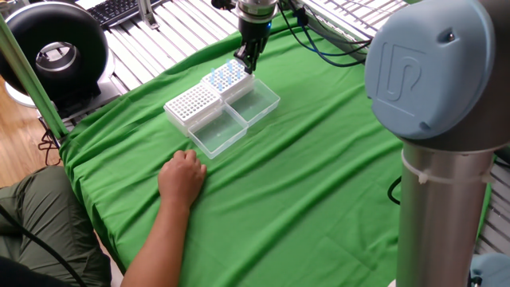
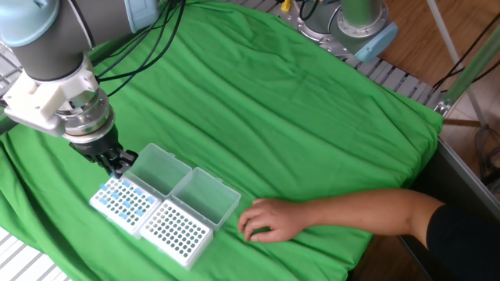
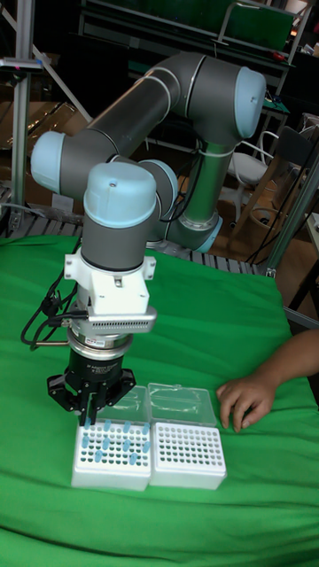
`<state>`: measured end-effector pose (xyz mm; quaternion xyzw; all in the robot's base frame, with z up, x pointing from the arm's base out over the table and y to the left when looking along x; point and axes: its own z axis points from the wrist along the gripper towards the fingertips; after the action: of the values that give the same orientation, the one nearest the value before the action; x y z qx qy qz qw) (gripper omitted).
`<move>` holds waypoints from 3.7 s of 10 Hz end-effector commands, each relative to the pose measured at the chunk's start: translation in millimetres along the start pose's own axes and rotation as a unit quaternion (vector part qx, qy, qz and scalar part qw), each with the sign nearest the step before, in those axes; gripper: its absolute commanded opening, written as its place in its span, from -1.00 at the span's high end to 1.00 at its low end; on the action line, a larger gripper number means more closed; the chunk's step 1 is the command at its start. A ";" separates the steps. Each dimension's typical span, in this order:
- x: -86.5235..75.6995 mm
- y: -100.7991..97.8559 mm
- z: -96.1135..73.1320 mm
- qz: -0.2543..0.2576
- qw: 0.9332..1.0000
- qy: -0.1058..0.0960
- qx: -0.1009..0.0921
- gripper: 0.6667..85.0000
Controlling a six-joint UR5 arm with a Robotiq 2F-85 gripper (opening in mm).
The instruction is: Insert a medium pipette tip into the holder for medium pipette tips
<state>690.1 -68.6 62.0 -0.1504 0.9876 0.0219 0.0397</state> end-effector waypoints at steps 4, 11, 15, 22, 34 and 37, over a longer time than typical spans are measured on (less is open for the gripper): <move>-8.6 1.1 -0.4 -0.003 1.000 -0.007 -0.007 0.50; -7.3 -7.4 -2.6 0.026 1.000 0.002 0.015 0.97; -10.4 -5.4 -10.3 0.030 0.999 0.001 0.018 0.99; -10.2 -2.1 -49.6 0.027 1.000 0.009 0.009 0.99; -21.3 74.1 -99.1 0.090 0.995 0.028 -0.016 0.99; -16.2 78.2 -93.3 0.084 0.996 0.034 0.013 0.99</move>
<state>680.2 -4.7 158.6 -0.0706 0.9974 0.0149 0.0083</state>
